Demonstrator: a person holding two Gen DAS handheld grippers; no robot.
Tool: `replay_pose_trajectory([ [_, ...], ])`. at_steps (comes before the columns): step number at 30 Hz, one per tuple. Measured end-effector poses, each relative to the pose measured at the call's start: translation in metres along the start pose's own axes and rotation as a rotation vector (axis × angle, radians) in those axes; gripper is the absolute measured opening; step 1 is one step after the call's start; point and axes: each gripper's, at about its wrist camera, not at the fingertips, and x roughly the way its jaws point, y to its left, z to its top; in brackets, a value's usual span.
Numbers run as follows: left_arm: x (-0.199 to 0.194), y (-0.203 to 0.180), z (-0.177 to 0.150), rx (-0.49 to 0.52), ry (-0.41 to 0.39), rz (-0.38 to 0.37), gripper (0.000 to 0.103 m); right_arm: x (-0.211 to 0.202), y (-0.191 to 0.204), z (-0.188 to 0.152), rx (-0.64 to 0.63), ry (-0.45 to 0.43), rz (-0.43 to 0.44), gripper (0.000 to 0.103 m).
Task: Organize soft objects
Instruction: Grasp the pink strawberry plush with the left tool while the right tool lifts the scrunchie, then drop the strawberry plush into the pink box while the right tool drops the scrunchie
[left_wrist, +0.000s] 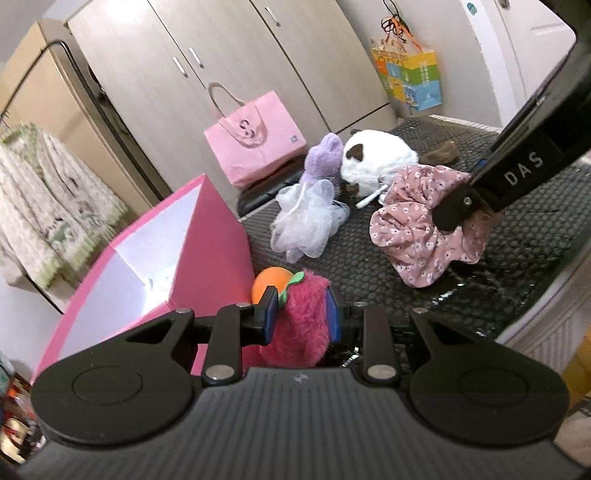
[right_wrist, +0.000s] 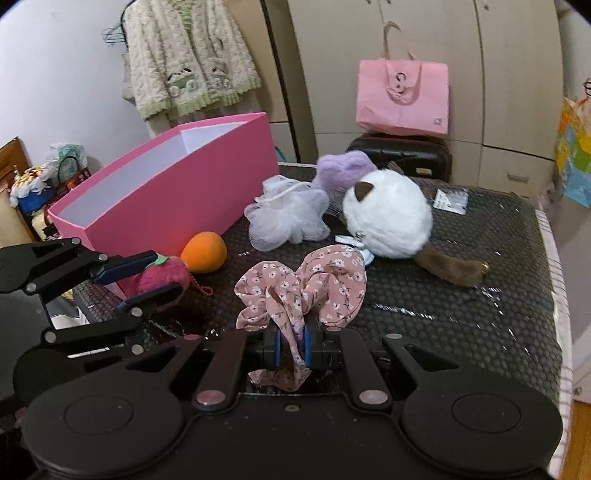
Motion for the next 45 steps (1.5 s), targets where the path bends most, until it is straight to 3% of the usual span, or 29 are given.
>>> replay_pose_trajectory([
  [6, 0.002, 0.017, 0.001, -0.055, 0.027, -0.137, 0.026, -0.015, 0.003, -0.003, 0.039, 0.013, 0.011, 0.013],
  [14, -0.011, 0.037, -0.001, -0.049, 0.033, -0.228, 0.026, -0.039, 0.023, -0.001, 0.022, 0.023, 0.046, 0.013],
  [27, -0.035, 0.087, -0.004, -0.064, 0.132, -0.357, 0.026, -0.043, 0.075, 0.017, -0.065, 0.096, 0.21, 0.013],
  [38, -0.061, 0.162, -0.002, -0.128, 0.169, -0.381, 0.026, -0.05, 0.124, 0.058, -0.167, 0.1, 0.337, 0.014],
  [45, -0.07, 0.198, 0.006, -0.149, 0.124, -0.356, 0.027, -0.047, 0.145, 0.091, -0.204, 0.063, 0.37, 0.014],
])
